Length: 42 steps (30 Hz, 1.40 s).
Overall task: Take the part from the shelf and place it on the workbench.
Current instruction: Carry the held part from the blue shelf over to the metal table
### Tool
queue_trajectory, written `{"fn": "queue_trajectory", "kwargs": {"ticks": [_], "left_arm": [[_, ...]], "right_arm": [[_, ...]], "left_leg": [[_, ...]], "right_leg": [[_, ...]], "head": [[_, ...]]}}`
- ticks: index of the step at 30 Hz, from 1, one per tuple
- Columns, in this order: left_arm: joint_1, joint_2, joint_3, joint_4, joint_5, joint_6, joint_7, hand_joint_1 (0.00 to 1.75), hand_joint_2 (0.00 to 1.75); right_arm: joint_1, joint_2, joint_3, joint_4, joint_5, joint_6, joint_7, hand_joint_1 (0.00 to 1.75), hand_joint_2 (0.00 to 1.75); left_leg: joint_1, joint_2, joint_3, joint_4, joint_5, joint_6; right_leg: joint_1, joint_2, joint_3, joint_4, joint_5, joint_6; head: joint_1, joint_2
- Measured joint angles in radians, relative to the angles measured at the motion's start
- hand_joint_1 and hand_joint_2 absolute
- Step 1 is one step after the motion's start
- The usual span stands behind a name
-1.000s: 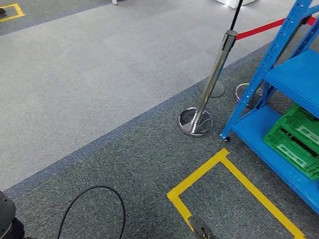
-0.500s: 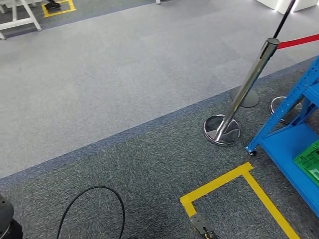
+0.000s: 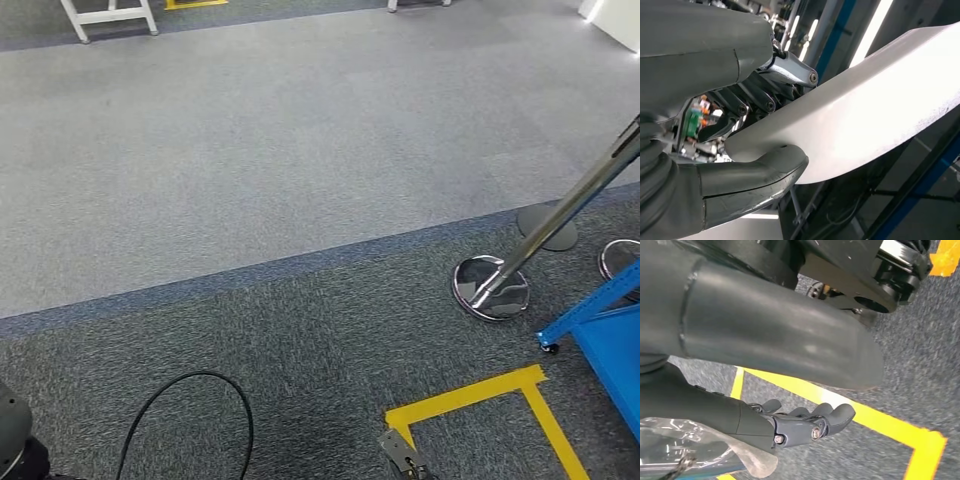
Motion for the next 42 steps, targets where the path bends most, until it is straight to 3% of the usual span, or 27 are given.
{"fn": "queue_trajectory", "kwargs": {"ticks": [2, 3, 4, 6, 8, 10, 12, 14, 15, 17, 19, 21, 23, 24, 26, 28, 30, 31, 32, 33, 35, 37, 39, 40, 42], "left_arm": [[-0.002, 0.0, -0.001, 0.0, 0.004, 0.0, 0.0, 1.75, 1.75], [-0.004, 0.0, -0.003, 0.0, 0.006, 0.0, 0.0, 1.75, 1.75], [-0.006, 0.001, -0.005, 0.0, 0.008, -0.001, 0.0, 1.75, 1.75], [-0.01, 0.004, -0.009, 0.0, 0.001, 0.001, 0.001, 1.75, 1.75], [-0.01, 0.007, -0.011, 0.0, -0.01, 0.009, 0.001, 1.75, 1.75], [-0.012, 0.01, -0.011, 0.001, -0.019, 0.016, 0.001, 1.75, 1.75], [-0.015, 0.013, -0.013, 0.002, -0.023, 0.02, 0.001, 1.75, 1.75], [-0.014, 0.015, -0.016, 0.003, -0.023, 0.022, 0.001, 1.75, 1.75], [-0.013, 0.016, -0.016, 0.003, -0.023, 0.024, 0.001, 1.75, 1.75], [-0.012, 0.017, -0.017, 0.003, -0.023, 0.027, 0.001, 1.75, 1.75], [-0.012, 0.018, -0.018, 0.003, -0.023, 0.035, 0.001, 1.75, 1.75], [-0.011, 0.018, -0.018, 0.003, -0.024, 0.048, 0.0, 1.75, 1.75], [-0.008, 0.018, -0.018, 0.003, -0.025, 0.06, -0.001, 1.75, 1.75], [-0.006, 0.017, -0.018, 0.002, -0.025, 0.063, -0.001, 1.75, 1.75], [-0.007, 0.015, -0.018, 0.002, -0.024, 0.067, -0.002, 1.75, 1.75], [-0.008, 0.012, -0.018, 0.001, -0.021, 0.069, -0.002, 1.75, 1.75], [-0.008, 0.011, -0.018, 0.001, -0.021, 0.07, -0.002, 1.75, 1.75], [-0.007, 0.011, -0.018, 0.001, -0.02, 0.07, -0.002, 1.75, 1.75], [-0.007, 0.011, -0.018, 0.002, -0.02, 0.071, -0.002, 1.75, 1.75], [-0.007, 0.011, -0.018, 0.002, -0.02, 0.071, -0.002, 1.75, 1.75], [-0.008, 0.011, -0.018, 0.002, -0.02, 0.071, -0.002, 1.75, 1.75], [-0.009, 0.011, -0.018, 0.002, -0.02, 0.073, -0.002, 1.75, 1.75], [-0.008, 0.011, -0.018, 0.002, -0.02, 0.075, -0.002, 1.75, 1.75], [-0.009, 0.011, -0.018, 0.002, -0.02, 0.076, -0.002, 1.75, 1.75], [-0.012, 0.012, -0.018, 0.002, -0.02, 0.077, -0.002, 1.75, 1.75]], "right_arm": [[-0.001, -0.001, 0.0, 0.0, 0.0, 0.005, 0.0, 0.0, 0.0], [-0.002, -0.002, 0.0, 0.0, 0.0, 0.007, 0.0, 0.0, 0.0], [-0.002, -0.003, 0.0, 0.0, 0.0, 0.009, 0.0, 0.0, 0.0], [-0.002, -0.003, 0.0, 0.001, 0.0, 0.012, 0.002, 0.0, 0.0], [-0.003, -0.003, -0.001, 0.001, 0.0, 0.013, 0.004, 0.0, 0.0], [-0.004, -0.003, -0.002, 0.0, 0.0, 0.013, 0.004, 0.0, 0.0], [-0.002, -0.004, -0.003, 0.0, 0.0, 0.015, 0.006, 0.0, 0.0], [0.001, -0.004, -0.005, 0.001, 0.0, 0.019, 0.01, 0.0, 0.0], [0.002, -0.004, -0.005, 0.001, 0.0, 0.021, 0.011, 0.0, 0.0], [0.0, -0.004, -0.006, 0.001, 0.0, 0.025, 0.014, 0.0, 0.0], [-0.001, -0.004, -0.008, 0.001, 0.0, 0.028, 0.017, 0.0, 0.0], [-0.002, -0.004, -0.009, 0.001, 0.001, 0.029, 0.021, 0.0, 0.0], [-0.006, -0.002, -0.009, 0.0, 0.001, 0.03, 0.024, 0.0, 0.0], [-0.007, -0.001, -0.009, 0.0, 0.002, 0.031, 0.026, 0.0, 0.0], [-0.01, 0.0, -0.009, -0.001, 0.002, 0.031, 0.027, 0.0, 0.0], [-0.007, 0.0, -0.01, -0.001, 0.002, 0.031, 0.028, 0.0, 0.0], [-0.003, 0.0, -0.01, 0.0, 0.002, 0.031, 0.029, 0.0, 0.0], [-0.002, 0.0, -0.01, 0.0, 0.002, 0.031, 0.03, 0.0, 0.0], [-0.002, 0.0, -0.01, 0.0, 0.002, 0.031, 0.03, 0.0, 0.0], [-0.002, 0.0, -0.01, 0.0, 0.002, 0.031, 0.03, 0.0, 0.0], [-0.002, -0.002, -0.01, 0.0, 0.002, 0.031, 0.03, 0.0, 0.0], [-0.002, -0.003, -0.011, 0.001, 0.002, 0.035, 0.032, 0.0, 0.0], [-0.002, -0.003, -0.012, 0.001, 0.002, 0.042, 0.036, 0.0, 0.0], [-0.003, -0.002, -0.013, 0.001, 0.002, 0.045, 0.037, 0.0, 0.0], [-0.003, -0.002, -0.014, 0.001, 0.002, 0.047, 0.037, 0.0, 0.0]], "left_leg": [[0.0, -0.029, 0.004, 0.001, -0.001, -0.002], [-0.001, -0.042, 0.004, 0.004, -0.003, -0.004], [0.0, -0.055, 0.001, 0.006, -0.004, -0.007], [0.004, -0.077, -0.007, 0.01, -0.001, -0.018], [0.008, -0.089, -0.014, 0.012, 0.0, -0.03], [0.006, -0.05, -0.032, 0.053, -0.027, -0.04], [0.007, 0.006, -0.085, 0.169, -0.086, -0.05], [0.013, 0.025, -0.137, 0.274, -0.121, -0.057], [0.015, 0.028, -0.141, 0.281, -0.114, -0.059], [0.018, 0.043, -0.091, 0.185, -0.052, -0.06], [0.01, 0.086, -0.024, 0.06, -0.009, -0.053], [0.001, 0.108, -0.002, 0.014, -0.008, -0.041], [-0.004, 0.091, -0.005, 0.01, -0.009, -0.027], [-0.003, 0.081, -0.003, 0.007, -0.008, -0.021], [0.003, 0.062, 0.002, -0.001, -0.004, -0.008], [0.005, 0.042, 0.004, -0.002, -0.004, -0.001], [0.003, 0.018, 0.004, -0.002, -0.006, 0.001], [0.002, 0.004, 0.006, -0.001, -0.006, 0.002], [0.001, -0.009, 0.008, -0.001, -0.007, 0.002], [0.001, -0.023, 0.011, -0.001, -0.008, 0.001], [0.002, -0.048, 0.012, 0.001, -0.011, -0.004], [0.005, -0.07, 0.007, 0.003, -0.011, -0.014], [0.009, -0.087, 0.002, 0.001, -0.009, -0.027], [0.007, -0.073, -0.001, 0.007, -0.014, -0.033], [0.004, -0.018, -0.025, 0.066, -0.05, -0.042]], "right_leg": [[-0.001, 0.018, 0.038, -0.114, 0.083, -0.006], [-0.002, 0.044, 0.065, -0.181, 0.114, -0.009], [-0.004, 0.067, 0.088, -0.232, 0.132, -0.011], [-0.003, 0.091, 0.108, -0.266, 0.134, -0.014], [-0.002, 0.069, 0.115, -0.273, 0.137, -0.022], [-0.004, 0.042, 0.123, -0.283, 0.14, -0.034], [-0.002, 0.01, 0.13, -0.286, 0.137, -0.043], [0.001, -0.025, 0.133, -0.286, 0.132, -0.045], [0.001, -0.04, 0.134, -0.286, 0.13, -0.044], [0.001, -0.067, 0.143, -0.286, 0.124, -0.04], [0.004, -0.088, 0.15, -0.285, 0.115, -0.032], [0.008, -0.106, 0.155, -0.285, 0.108, -0.02], [0.007, -0.123, 0.165, -0.289, 0.104, -0.01], [0.005, -0.12, 0.168, -0.289, 0.101, -0.004], [0.0, -0.071, 0.151, -0.252, 0.073, 0.003], [-0.001, -0.015, 0.088, -0.135, 0.018, 0.004], [0.0, -0.003, 0.011, -0.008, -0.018, 0.003], [0.001, -0.001, -0.011, 0.015, -0.01, 0.001], [0.002, 0.002, -0.01, -0.009, 0.021, -0.003], [0.003, 0.012, 0.009, -0.069, 0.066, -0.007], [0.001, 0.064, 0.065, -0.207, 0.136, -0.015], [0.001, 0.099, 0.096, -0.267, 0.149, -0.018], [0.002, 0.082, 0.104, -0.275, 0.148, -0.022], [0.001, 0.07, 0.108, -0.28, 0.15, -0.027], [-0.001, 0.039, 0.118, -0.289, 0.15, -0.038]], "head": [[0.0, 0.0], [0.0, 0.0], [-0.001, 0.0], [-0.001, 0.0], [-0.001, 0.0], [-0.006, 0.0], [-0.012, 0.0], [-0.012, 0.0], [-0.012, 0.0], [-0.012, 0.0], [-0.013, 0.0], [-0.011, 0.0], [-0.01, 0.0], [-0.009, 0.0], [-0.008, 0.0], [-0.003, 0.0], [0.0, 0.0], [0.0, 0.0], [0.0, 0.0], [0.0, 0.0], [0.0, 0.0], [0.0, 0.0], [0.0, 0.0], [-0.001, 0.0], [-0.006, 0.0]]}}
